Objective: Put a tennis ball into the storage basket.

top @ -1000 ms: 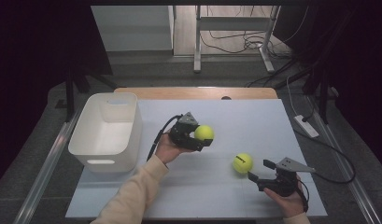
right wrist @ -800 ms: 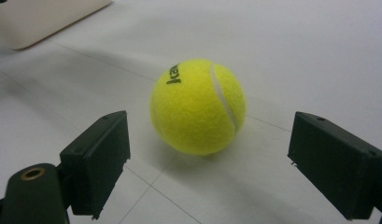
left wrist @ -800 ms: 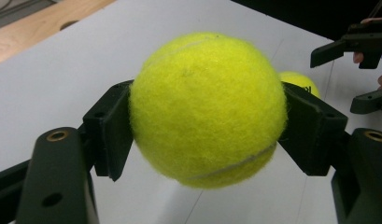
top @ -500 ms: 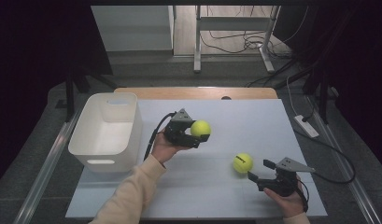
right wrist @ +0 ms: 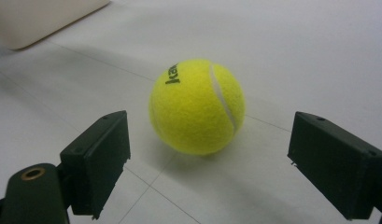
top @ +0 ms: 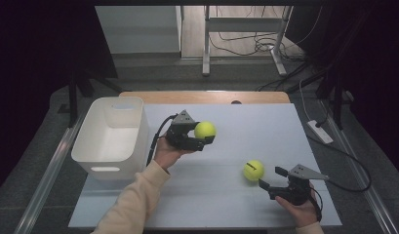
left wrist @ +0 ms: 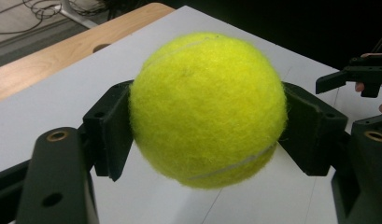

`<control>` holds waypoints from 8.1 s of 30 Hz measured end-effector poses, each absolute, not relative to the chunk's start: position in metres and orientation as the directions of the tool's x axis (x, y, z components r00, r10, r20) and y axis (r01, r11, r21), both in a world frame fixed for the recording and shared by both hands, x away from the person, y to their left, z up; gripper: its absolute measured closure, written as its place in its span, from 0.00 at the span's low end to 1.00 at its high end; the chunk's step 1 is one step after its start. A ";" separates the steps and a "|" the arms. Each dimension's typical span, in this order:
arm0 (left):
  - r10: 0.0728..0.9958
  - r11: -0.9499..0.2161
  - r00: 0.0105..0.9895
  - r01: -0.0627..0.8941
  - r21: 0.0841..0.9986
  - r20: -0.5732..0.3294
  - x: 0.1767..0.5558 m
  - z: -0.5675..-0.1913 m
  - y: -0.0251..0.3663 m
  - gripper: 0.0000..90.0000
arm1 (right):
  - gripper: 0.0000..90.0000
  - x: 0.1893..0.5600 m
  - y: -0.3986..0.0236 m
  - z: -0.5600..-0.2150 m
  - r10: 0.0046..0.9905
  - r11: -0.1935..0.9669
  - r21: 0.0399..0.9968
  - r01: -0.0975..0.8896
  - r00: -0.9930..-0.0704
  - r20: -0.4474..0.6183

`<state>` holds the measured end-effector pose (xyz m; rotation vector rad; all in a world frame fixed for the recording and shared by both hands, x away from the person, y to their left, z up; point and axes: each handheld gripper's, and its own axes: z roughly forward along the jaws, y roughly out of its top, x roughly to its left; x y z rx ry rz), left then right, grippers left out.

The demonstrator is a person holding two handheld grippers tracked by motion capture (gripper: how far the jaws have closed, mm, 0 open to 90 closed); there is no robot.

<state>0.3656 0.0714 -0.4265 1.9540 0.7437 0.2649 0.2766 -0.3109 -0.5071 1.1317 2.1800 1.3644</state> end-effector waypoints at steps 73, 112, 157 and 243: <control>0.725 -0.198 0.684 0.321 0.926 -0.082 0.362 -0.352 0.152 0.30 | 0.14 0.277 -0.311 -0.506 0.764 0.222 0.867 0.446 -0.632 0.130; 0.829 -0.126 0.550 0.350 0.928 -0.095 0.371 -0.345 0.221 0.30 | 0.14 0.278 -0.314 -0.506 0.772 0.216 0.867 0.450 -0.622 0.131; 0.944 -0.099 0.320 0.497 0.862 -0.076 0.397 -0.370 0.288 0.30 | 0.14 0.278 -0.314 -0.507 0.772 0.217 0.865 0.452 -0.622 0.132; 0.781 -0.154 0.608 0.407 0.900 -0.141 0.343 -0.372 0.238 0.10 | 0.14 0.282 -0.314 -0.506 0.777 0.207 0.867 0.453 -0.614 0.136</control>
